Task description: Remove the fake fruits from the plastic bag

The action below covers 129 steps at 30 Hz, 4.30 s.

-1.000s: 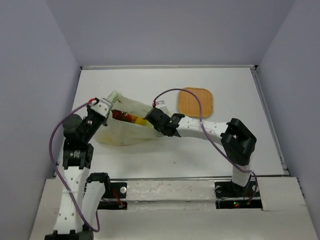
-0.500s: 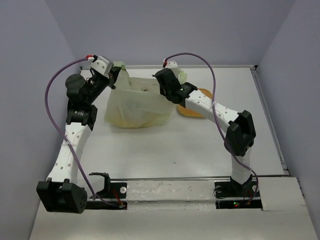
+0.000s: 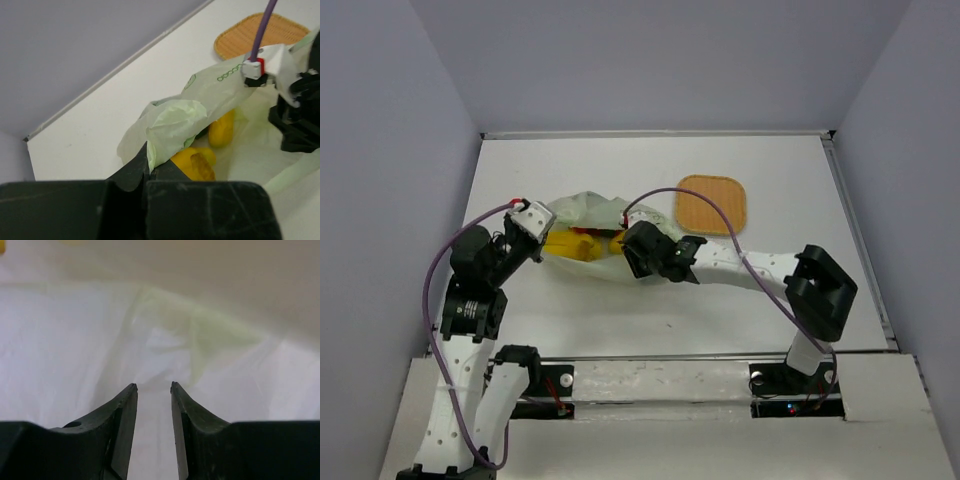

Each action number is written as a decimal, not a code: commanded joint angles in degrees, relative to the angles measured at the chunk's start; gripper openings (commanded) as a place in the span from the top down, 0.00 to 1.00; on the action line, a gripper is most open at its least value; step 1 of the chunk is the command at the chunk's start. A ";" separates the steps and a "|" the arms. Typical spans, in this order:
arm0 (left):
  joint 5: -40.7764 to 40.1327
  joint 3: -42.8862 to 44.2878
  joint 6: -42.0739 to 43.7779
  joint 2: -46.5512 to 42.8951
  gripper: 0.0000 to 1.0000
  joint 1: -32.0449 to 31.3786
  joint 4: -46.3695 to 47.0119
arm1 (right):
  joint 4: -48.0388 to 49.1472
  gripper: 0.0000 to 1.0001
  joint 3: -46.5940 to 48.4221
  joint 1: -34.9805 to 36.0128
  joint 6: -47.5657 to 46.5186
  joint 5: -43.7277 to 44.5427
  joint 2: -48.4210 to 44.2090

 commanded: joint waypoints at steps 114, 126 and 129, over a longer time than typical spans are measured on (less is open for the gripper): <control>-30.79 -2.60 -9.46 -0.27 1.00 1.00 3.63 | -2.54 0.99 29.59 -24.48 -5.84 13.36 -11.26; -30.79 -2.69 -9.28 -0.80 1.00 0.91 3.90 | -6.24 0.99 16.02 -35.93 -13.56 9.05 1.64; -30.79 -2.69 -9.90 -0.80 1.00 1.00 3.90 | -6.15 0.99 16.11 -37.77 -13.56 8.96 6.47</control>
